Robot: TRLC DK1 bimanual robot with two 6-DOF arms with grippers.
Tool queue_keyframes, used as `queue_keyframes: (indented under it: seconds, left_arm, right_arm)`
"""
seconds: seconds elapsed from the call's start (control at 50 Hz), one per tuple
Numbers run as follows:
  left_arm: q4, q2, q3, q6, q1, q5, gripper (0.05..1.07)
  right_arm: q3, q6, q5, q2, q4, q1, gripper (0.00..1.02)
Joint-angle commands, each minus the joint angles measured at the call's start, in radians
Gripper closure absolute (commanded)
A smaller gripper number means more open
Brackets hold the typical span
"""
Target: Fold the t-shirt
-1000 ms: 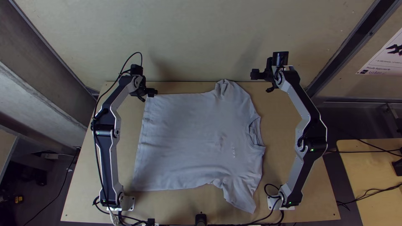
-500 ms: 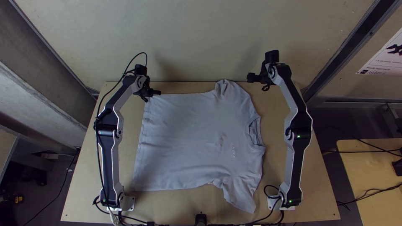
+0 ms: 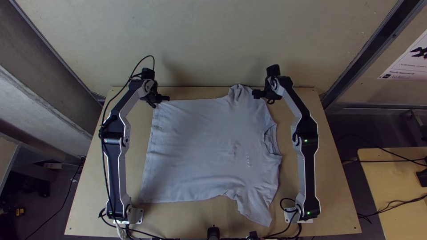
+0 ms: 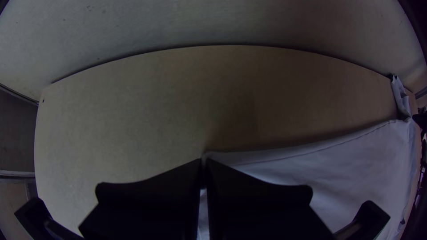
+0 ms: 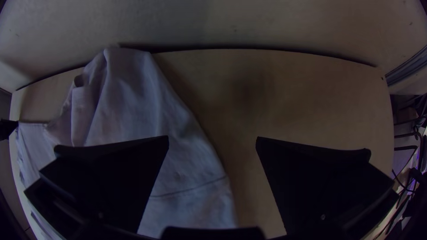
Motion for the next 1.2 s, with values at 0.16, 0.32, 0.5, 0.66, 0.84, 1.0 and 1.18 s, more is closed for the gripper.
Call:
queue_keyframes:
  seconds: [0.16, 0.32, 0.5, 0.66, 0.84, 1.0, 1.18]
  left_arm:
    - [-0.018, -0.057, 0.023, -0.025, 0.016, 0.002, 1.05]
    - [-0.018, -0.056, 0.022, -0.034, 0.014, 0.004, 1.05]
    - [-0.018, -0.059, 0.020, -0.036, 0.005, 0.007, 1.05]
    - [-0.018, -0.072, 0.025, -0.037, 0.010, 0.010, 1.05]
    - [-0.017, -0.091, 0.025, -0.037, 0.044, 0.039, 1.05]
    - [-0.021, -0.096, 0.023, -0.037, 0.084, 0.041, 1.05]
    - [-0.046, -0.117, 0.006, -0.031, 0.080, 0.064, 1.05]
  right_arm:
    - [0.042, 0.014, 0.000, 0.059, 0.032, 0.048, 0.26]
    - [0.043, 0.014, 0.002, 0.073, 0.064, 0.065, 0.62]
    - [0.042, 0.012, 0.003, 0.067, 0.076, 0.048, 1.00]
    - [0.022, 0.012, 0.006, 0.032, 0.075, 0.005, 1.00]
    - [0.017, 0.006, 0.011, -0.007, 0.070, -0.052, 1.00]
    - [0.010, 0.003, 0.011, -0.039, 0.059, -0.069, 1.00]
    - [0.007, 0.009, 0.006, -0.051, 0.036, -0.044, 0.66]
